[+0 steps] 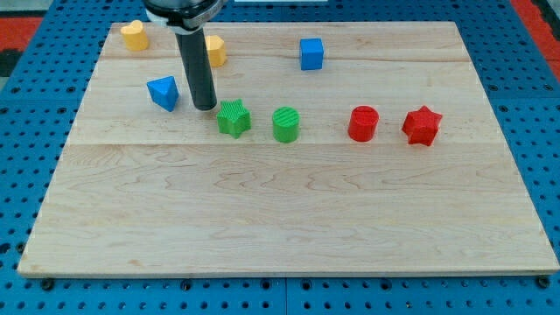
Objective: Move the blue triangle below the yellow hexagon
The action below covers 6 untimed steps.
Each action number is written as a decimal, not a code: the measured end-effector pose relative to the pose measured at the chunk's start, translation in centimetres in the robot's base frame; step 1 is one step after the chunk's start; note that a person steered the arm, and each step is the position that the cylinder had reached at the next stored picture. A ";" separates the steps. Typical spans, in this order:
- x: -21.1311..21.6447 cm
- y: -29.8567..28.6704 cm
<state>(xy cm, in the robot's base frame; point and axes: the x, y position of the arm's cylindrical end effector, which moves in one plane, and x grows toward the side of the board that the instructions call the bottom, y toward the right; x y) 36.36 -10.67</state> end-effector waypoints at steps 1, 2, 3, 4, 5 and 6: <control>0.5 4.7; 3.1 -0.4; 2.4 -4.9; 5.2 -10.4; 1.2 -9.8; -4.4 -3.1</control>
